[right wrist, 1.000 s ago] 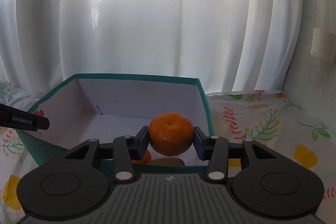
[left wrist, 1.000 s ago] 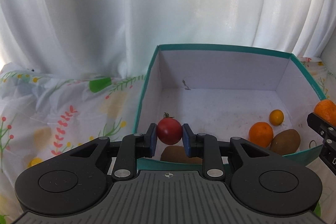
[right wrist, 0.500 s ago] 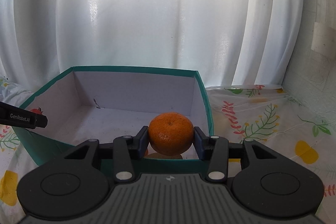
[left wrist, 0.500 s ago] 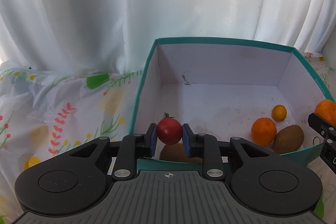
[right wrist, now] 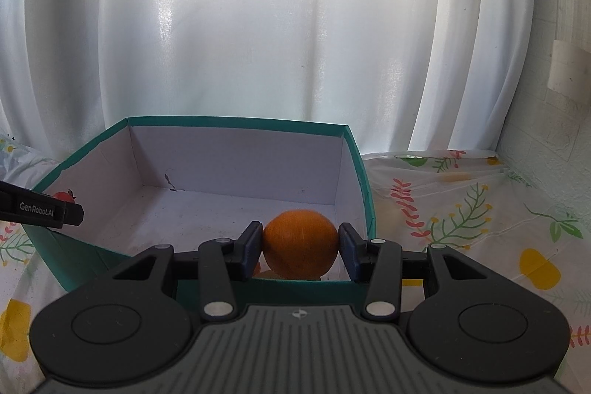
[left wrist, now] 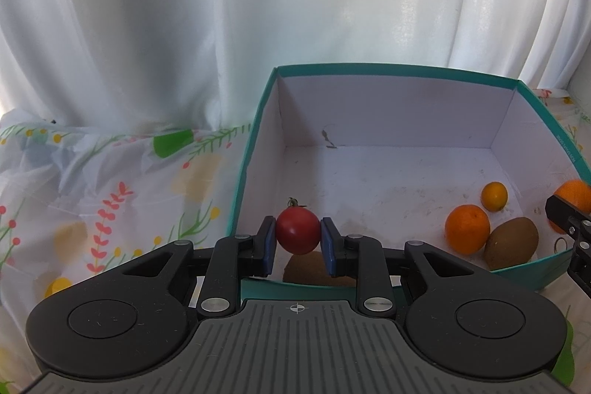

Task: Organize fruits
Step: 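Open both tools to drop the tomato and mandarin into the box, then move both tools back toward the two yellow pears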

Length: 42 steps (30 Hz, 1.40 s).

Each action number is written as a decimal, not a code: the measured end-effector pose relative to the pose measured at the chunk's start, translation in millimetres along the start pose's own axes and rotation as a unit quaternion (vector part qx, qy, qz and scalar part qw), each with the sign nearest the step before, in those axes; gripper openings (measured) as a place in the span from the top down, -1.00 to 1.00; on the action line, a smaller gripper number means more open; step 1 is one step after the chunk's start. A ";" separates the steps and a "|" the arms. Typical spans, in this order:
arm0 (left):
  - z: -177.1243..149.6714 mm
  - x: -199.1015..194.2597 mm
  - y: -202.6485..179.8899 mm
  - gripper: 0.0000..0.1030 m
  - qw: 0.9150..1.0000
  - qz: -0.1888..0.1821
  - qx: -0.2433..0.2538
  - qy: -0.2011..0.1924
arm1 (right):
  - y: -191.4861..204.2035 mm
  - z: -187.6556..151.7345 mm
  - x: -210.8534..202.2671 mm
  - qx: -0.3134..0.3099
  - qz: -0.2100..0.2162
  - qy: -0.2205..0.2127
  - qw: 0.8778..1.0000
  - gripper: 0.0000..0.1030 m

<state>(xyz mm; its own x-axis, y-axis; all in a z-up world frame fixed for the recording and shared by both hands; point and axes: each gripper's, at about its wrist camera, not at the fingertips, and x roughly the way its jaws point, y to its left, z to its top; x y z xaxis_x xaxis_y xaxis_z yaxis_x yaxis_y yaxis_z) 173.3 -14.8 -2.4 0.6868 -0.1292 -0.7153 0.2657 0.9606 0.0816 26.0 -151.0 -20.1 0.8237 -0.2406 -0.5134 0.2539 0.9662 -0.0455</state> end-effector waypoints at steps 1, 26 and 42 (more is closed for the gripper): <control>-0.1 0.0 0.0 0.42 1.000 0.000 0.001 0.000 | 0.4 0.1 0.4 -0.002 -0.001 -0.001 1.000 0.14; -70.5 -74.8 7.6 -0.75 0.995 -0.060 0.002 -0.074 | -11.4 -56.6 -81.4 0.013 0.004 -0.003 1.000 -0.63; -117.2 -78.9 -2.8 -0.75 0.997 -0.068 0.030 -0.030 | 11.9 -97.8 -104.4 -0.024 0.028 0.037 0.999 -0.66</control>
<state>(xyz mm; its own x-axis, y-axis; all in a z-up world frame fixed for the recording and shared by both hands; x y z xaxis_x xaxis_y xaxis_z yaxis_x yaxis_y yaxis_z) 39.1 21.6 -27.6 0.6811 -0.2729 -0.6795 0.3970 0.9173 0.0296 -106.6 -105.3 -50.8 0.7952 -0.1809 -0.5788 0.1827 0.9816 -0.0559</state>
